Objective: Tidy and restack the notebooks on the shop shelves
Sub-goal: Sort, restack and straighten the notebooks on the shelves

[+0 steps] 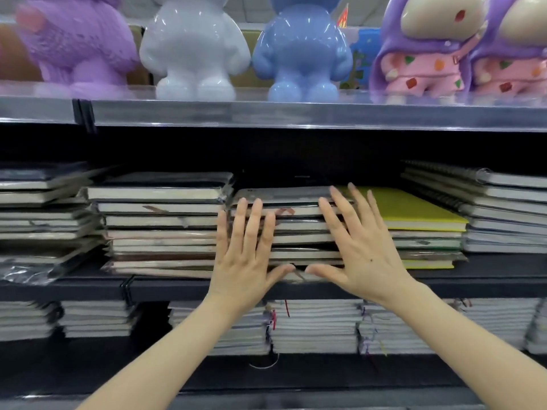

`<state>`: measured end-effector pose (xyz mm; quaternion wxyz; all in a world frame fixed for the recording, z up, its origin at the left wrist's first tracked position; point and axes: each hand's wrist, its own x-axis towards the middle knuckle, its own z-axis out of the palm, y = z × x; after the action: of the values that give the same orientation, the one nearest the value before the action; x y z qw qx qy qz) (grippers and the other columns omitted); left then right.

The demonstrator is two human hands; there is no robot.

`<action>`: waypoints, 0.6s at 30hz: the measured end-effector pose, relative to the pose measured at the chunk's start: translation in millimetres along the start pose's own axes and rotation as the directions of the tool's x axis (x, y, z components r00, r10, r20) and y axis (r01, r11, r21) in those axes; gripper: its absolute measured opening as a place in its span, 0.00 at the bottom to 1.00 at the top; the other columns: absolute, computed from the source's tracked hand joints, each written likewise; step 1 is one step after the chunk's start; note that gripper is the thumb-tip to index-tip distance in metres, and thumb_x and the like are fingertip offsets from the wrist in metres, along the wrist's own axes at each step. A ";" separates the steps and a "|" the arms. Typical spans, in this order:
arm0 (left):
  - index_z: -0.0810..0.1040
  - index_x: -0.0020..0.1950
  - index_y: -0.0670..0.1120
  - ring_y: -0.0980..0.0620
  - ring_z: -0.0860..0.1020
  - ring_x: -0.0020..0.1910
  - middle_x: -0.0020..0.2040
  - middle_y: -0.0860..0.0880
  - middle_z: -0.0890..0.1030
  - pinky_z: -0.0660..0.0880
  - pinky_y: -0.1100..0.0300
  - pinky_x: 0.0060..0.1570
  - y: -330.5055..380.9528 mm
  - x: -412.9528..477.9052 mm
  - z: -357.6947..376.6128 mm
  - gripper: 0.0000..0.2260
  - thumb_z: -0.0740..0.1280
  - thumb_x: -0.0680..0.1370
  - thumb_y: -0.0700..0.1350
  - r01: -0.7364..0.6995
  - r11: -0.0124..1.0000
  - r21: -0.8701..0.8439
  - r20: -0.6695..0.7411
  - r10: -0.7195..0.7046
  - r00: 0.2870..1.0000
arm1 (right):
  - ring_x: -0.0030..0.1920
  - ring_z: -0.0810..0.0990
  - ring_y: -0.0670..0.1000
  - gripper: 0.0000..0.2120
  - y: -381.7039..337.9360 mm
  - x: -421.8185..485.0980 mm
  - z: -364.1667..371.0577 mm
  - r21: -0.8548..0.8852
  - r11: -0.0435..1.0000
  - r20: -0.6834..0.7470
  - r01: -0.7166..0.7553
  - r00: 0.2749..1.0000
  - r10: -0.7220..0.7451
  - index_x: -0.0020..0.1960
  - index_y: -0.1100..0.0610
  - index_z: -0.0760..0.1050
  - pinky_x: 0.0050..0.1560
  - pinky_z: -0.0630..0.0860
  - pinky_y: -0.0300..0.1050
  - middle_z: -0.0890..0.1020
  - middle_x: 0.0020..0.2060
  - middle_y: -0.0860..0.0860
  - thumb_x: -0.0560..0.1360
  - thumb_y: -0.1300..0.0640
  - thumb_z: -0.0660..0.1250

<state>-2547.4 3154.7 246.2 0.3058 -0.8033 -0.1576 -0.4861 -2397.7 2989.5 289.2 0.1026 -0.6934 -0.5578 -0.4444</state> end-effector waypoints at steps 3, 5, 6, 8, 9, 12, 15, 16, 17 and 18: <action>0.43 0.77 0.39 0.37 0.46 0.76 0.74 0.36 0.53 0.45 0.36 0.72 -1.4 2.7 8.0 0.37 0.50 0.79 0.64 -0.022 1.000 0.012 -0.007 0.022 1.000 | 0.74 0.54 0.64 0.45 1.2 1.4 3.0 0.019 1.000 0.041 -0.008 0.999 0.007 0.76 0.58 0.52 0.72 0.52 0.65 0.58 0.75 0.60 0.73 0.26 0.47; 0.43 0.77 0.39 0.36 0.49 0.75 0.74 0.36 0.54 0.44 0.38 0.73 -2.5 3.2 9.0 0.35 0.48 0.81 0.61 -0.026 1.000 -0.017 -0.012 0.026 1.000 | 0.74 0.54 0.65 0.42 1.1 3.5 6.8 0.015 1.000 0.050 -0.015 0.999 0.014 0.76 0.57 0.51 0.72 0.53 0.66 0.58 0.74 0.60 0.75 0.28 0.45; 0.43 0.77 0.40 0.36 0.50 0.74 0.74 0.36 0.54 0.43 0.39 0.73 -2.3 3.2 9.3 0.34 0.47 0.81 0.60 -0.024 0.999 -0.038 -0.010 0.023 1.000 | 0.74 0.54 0.65 0.41 1.1 4.5 9.1 0.014 1.000 0.051 -0.023 0.998 0.022 0.76 0.57 0.51 0.72 0.53 0.67 0.58 0.74 0.61 0.75 0.29 0.45; 0.43 0.77 0.40 0.37 0.50 0.75 0.75 0.36 0.53 0.42 0.41 0.73 -1.7 3.6 10.3 0.32 0.47 0.81 0.59 -0.024 0.997 -0.067 -0.006 0.024 1.000 | 0.74 0.55 0.65 0.39 1.0 6.4 13.1 0.020 0.999 0.042 -0.038 0.998 0.038 0.76 0.57 0.52 0.71 0.55 0.68 0.58 0.74 0.61 0.76 0.30 0.45; 0.43 0.77 0.40 0.37 0.50 0.75 0.75 0.36 0.53 0.41 0.41 0.74 -1.9 4.2 10.9 0.31 0.47 0.82 0.58 -0.025 0.997 -0.073 -0.008 0.025 1.000 | 0.74 0.56 0.65 0.39 0.9 7.0 14.9 0.027 0.999 0.032 -0.043 0.999 0.042 0.76 0.57 0.52 0.71 0.55 0.68 0.59 0.74 0.61 0.76 0.30 0.45; 0.43 0.77 0.41 0.37 0.49 0.75 0.74 0.36 0.54 0.42 0.42 0.74 -2.5 4.8 11.9 0.30 0.47 0.82 0.57 -0.026 0.997 -0.077 -0.023 0.024 0.999 | 0.73 0.57 0.66 0.38 1.4 7.4 18.6 0.046 0.998 0.004 -0.045 0.999 0.044 0.76 0.57 0.53 0.71 0.55 0.68 0.61 0.74 0.62 0.77 0.32 0.47; 0.43 0.77 0.41 0.37 0.50 0.75 0.74 0.36 0.54 0.43 0.42 0.74 -1.5 5.5 12.4 0.31 0.49 0.81 0.56 -0.024 0.996 -0.088 -0.035 0.021 0.999 | 0.72 0.58 0.67 0.37 2.3 8.4 19.5 0.050 0.998 -0.009 -0.044 0.999 0.044 0.76 0.57 0.53 0.71 0.55 0.68 0.62 0.73 0.62 0.77 0.33 0.49; 0.43 0.77 0.41 0.37 0.50 0.75 0.75 0.36 0.54 0.43 0.42 0.74 -1.3 6.1 12.6 0.30 0.49 0.82 0.56 -0.024 0.996 -0.089 -0.036 0.021 0.999 | 0.72 0.59 0.67 0.36 2.1 9.1 20.1 0.050 0.998 -0.011 -0.046 0.999 0.047 0.76 0.57 0.54 0.71 0.55 0.68 0.62 0.73 0.62 0.77 0.33 0.49; 0.43 0.77 0.41 0.37 0.49 0.75 0.75 0.36 0.54 0.43 0.42 0.74 -1.1 6.5 12.3 0.30 0.48 0.82 0.56 -0.023 0.996 -0.090 -0.034 0.020 0.999 | 0.72 0.59 0.67 0.36 1.7 9.7 20.9 0.047 0.998 -0.010 -0.049 0.999 0.049 0.76 0.57 0.54 0.71 0.55 0.67 0.62 0.73 0.62 0.77 0.33 0.49; 0.44 0.77 0.41 0.38 0.48 0.76 0.75 0.36 0.53 0.43 0.42 0.74 -0.9 7.0 12.1 0.29 0.47 0.82 0.56 -0.020 0.996 -0.092 -0.029 0.018 0.999 | 0.72 0.59 0.67 0.36 1.4 10.4 21.7 0.041 0.998 -0.006 -0.050 0.999 0.050 0.76 0.57 0.54 0.71 0.55 0.67 0.62 0.73 0.62 0.77 0.33 0.49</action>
<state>-2536.3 3162.9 248.5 0.2749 -0.8111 -0.1229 -0.5014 -2385.7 3010.0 284.7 0.1300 -0.7033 -0.5488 -0.4327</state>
